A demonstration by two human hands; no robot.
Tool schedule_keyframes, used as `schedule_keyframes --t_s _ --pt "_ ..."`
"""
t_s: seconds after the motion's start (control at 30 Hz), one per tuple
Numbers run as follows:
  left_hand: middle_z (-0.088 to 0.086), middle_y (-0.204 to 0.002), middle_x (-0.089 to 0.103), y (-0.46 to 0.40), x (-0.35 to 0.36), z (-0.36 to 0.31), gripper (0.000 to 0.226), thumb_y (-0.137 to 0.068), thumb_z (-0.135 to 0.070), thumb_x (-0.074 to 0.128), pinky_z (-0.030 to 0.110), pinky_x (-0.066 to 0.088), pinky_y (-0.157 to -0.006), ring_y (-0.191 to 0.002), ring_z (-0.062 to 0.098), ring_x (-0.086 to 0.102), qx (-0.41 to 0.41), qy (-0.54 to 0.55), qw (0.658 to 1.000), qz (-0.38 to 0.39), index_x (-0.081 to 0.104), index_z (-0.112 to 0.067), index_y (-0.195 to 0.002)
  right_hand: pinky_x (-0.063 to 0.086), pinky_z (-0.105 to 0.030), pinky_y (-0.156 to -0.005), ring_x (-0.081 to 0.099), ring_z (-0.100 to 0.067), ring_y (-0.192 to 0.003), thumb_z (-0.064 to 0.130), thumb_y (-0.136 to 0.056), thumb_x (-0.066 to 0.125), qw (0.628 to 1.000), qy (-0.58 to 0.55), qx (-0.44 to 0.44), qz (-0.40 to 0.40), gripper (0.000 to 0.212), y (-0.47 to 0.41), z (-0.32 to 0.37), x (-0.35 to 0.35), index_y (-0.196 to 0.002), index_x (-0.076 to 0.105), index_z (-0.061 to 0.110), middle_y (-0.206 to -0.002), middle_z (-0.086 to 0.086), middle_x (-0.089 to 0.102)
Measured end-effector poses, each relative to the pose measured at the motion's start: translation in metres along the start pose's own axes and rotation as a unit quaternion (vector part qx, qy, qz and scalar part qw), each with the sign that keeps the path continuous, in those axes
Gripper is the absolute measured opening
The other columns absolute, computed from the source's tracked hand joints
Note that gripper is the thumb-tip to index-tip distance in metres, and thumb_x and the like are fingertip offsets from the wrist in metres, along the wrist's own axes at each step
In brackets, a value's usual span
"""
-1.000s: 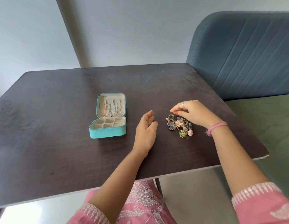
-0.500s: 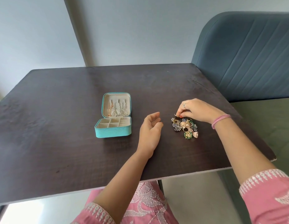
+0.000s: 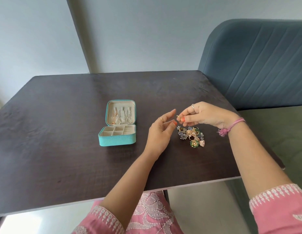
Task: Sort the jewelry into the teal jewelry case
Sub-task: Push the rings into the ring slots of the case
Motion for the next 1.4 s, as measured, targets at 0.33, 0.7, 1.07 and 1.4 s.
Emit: schedule_keyframes --t_s 0.33,0.7,1.07,1.4 --pt "0.009 -0.112 0.068 0.003 -0.012 0.009 0.025 -0.093 -0.002 0.055 0.027 0.054 -0.087 -0.099 0.015 0.068 -0.049 0.132 0.989 -0.045 0.06 -0.015 -0.114 0.054 -0.022 -0.076 0.064 -0.006 -0.076 0.023 -0.085 0.068 0.999 -0.032 -0.041 -0.006 0.015 -0.016 0.017 0.021 -0.095 0.073 0.013 -0.087 -0.008 0.071" --pt "0.007 -0.086 0.062 0.039 -0.022 0.009 0.025 -0.083 -0.021 0.052 0.04 0.052 -0.073 -0.079 0.029 0.06 0.103 -0.436 0.894 -0.024 0.073 -0.016 -0.096 0.037 -0.024 -0.075 0.053 -0.007 -0.083 0.024 -0.096 0.056 0.929 0.361 -0.083 0.002 0.015 -0.059 0.038 0.036 -0.102 0.069 0.022 -0.084 0.02 0.054" --pt "0.004 -0.08 0.061 0.038 -0.021 0.008 0.033 -0.083 -0.028 0.042 0.038 0.053 -0.066 -0.071 0.026 0.059 0.119 -0.455 0.882 -0.039 0.072 -0.018 -0.092 0.045 -0.028 -0.084 0.06 -0.009 -0.091 0.021 -0.095 0.057 0.911 0.405 -0.07 0.009 0.019 -0.073 0.037 0.041 -0.108 0.069 0.025 -0.093 0.013 0.064" --pt "0.0 -0.083 0.063 0.039 -0.017 0.008 0.029 -0.084 -0.029 0.045 0.034 0.048 -0.066 -0.077 0.025 0.06 0.127 -0.481 0.867 -0.028 0.071 -0.024 -0.095 0.051 -0.029 -0.079 0.063 -0.006 -0.082 0.024 -0.088 0.065 0.92 0.387 0.002 -0.068 0.009 -0.019 0.012 0.003 -0.09 0.073 0.029 -0.084 0.013 0.069"
Point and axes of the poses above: each hand's wrist, its own y-axis away from the middle knuckle, its own x-axis out of the palm, z = x × y, the point moved 7 cm from there along -y, towards the middle knuckle
